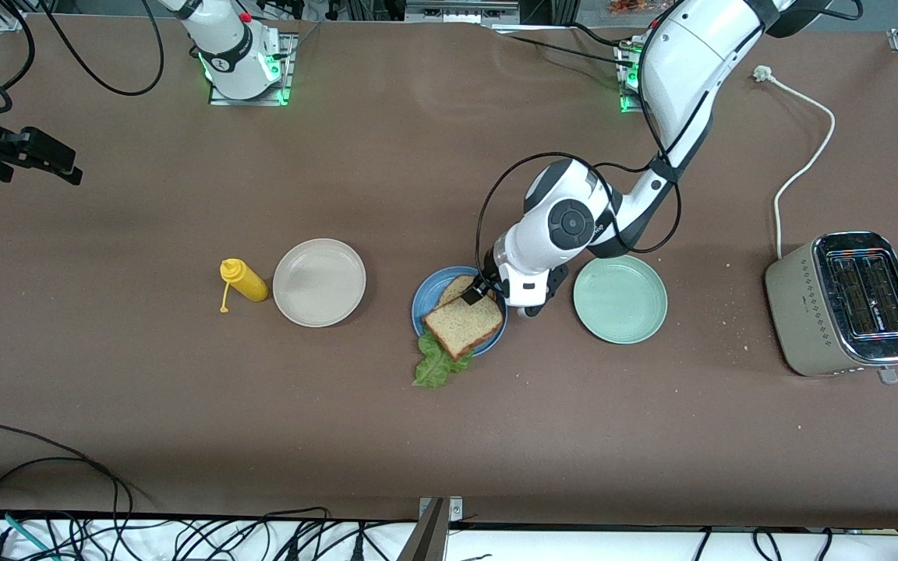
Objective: Make sandwich in blue plate with both arms
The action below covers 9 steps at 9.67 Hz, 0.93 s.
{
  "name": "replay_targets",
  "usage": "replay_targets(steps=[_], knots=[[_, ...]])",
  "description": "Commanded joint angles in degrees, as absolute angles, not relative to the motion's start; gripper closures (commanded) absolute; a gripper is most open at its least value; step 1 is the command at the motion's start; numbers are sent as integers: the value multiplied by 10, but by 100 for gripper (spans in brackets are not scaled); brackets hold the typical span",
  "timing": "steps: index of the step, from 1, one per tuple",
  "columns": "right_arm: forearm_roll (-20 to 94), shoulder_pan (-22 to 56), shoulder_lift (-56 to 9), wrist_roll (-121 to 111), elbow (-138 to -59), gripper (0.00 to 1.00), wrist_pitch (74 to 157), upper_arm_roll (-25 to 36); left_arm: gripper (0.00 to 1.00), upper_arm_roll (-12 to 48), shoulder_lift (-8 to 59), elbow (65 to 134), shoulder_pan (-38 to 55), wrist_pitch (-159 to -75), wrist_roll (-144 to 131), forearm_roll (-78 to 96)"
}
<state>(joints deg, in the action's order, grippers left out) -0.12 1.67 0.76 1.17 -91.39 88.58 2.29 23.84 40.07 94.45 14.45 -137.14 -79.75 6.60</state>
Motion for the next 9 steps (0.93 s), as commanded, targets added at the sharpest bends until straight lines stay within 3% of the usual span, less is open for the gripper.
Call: replay_targets(steps=[1,5,9], knots=[[-11,14,18,19,-925,0,891,17,0,237,357,940,107,-1259,-804,43],[-12,14,18,19,-925,0,891,17,0,242,279,940,36,-1128,-768,-70],[-11,14,19,19,-925,0,891,17,0,241,194,939,-64,-1043,-578,-70]])
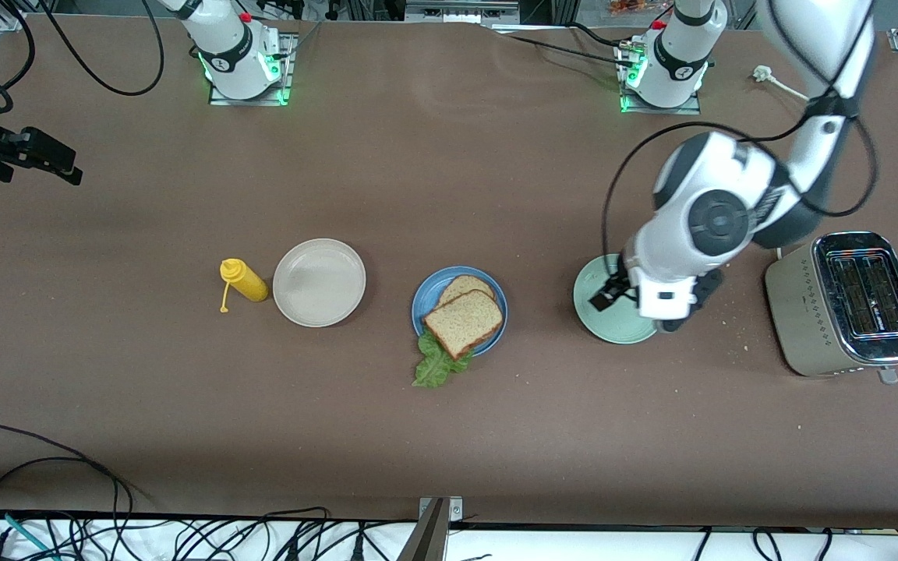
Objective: Make sandwich in blue plate with both arms
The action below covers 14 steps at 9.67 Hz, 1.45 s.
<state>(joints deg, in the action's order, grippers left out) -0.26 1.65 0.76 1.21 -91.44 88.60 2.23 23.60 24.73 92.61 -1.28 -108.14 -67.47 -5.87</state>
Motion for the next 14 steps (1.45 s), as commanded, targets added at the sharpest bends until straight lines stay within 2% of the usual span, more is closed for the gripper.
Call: replay_targets(steps=[1,9,14], knots=[[-11,14,19,20,-925,0,892,17,0,241,179,938,-88,-1035,-529,-70],[-11,14,20,19,-924,0,904,17,0,240,162,836,-187,-962,-168,-62],[-9,14,20,19,-925,0,904,17,0,240,163,828,-208,-960,-93,-63]])
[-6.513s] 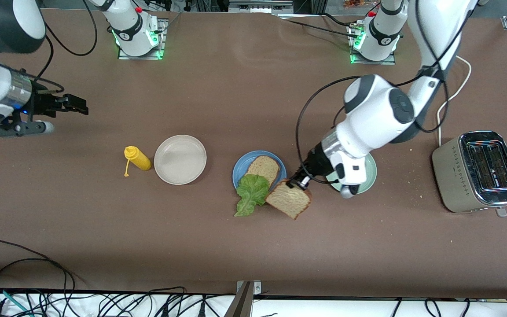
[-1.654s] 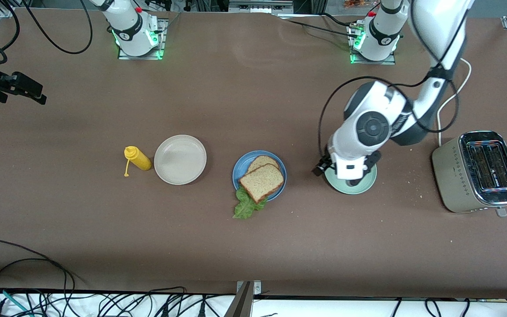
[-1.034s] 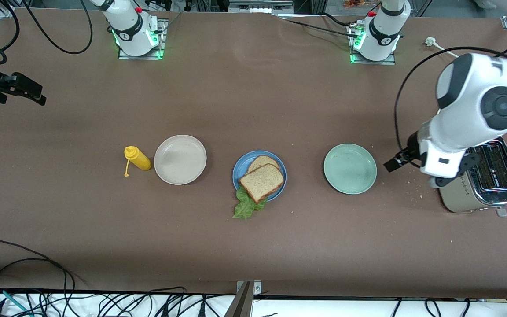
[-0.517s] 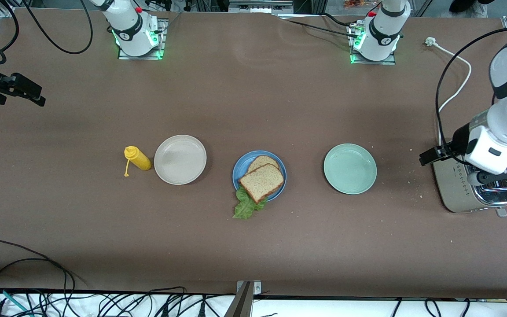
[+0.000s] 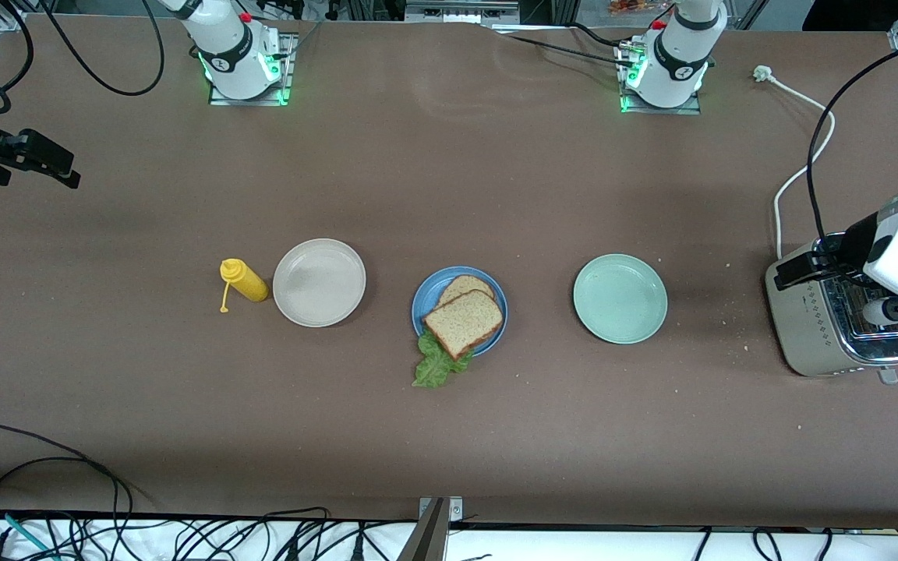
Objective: Make sandwich in blue plate with both arms
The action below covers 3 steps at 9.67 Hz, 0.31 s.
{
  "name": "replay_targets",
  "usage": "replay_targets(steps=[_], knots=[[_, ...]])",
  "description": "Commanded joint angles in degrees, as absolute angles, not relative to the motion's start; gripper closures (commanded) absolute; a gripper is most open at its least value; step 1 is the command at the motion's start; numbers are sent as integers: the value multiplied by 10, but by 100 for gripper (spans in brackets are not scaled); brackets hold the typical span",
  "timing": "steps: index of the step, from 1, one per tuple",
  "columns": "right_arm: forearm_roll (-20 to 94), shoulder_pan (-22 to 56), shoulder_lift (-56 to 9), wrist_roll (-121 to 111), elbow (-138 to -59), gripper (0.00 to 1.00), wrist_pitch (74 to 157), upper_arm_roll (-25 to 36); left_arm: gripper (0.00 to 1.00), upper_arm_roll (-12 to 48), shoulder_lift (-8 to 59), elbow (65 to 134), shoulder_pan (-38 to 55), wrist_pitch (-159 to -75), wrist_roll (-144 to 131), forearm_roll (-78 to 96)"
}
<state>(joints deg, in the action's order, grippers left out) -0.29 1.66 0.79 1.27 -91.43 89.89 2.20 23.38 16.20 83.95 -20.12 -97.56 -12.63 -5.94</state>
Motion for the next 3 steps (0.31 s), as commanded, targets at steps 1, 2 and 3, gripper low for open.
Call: replay_targets(steps=[1,2,3], knots=[[-9,14,20,19,-925,0,904,17,0,240,163,828,-208,-960,-93,-62],[-9,14,21,19,-924,0,904,17,0,240,163,828,-208,-960,-93,-62],[-8,14,20,18,-924,0,904,17,0,240,163,828,-210,-960,-91,-62]])
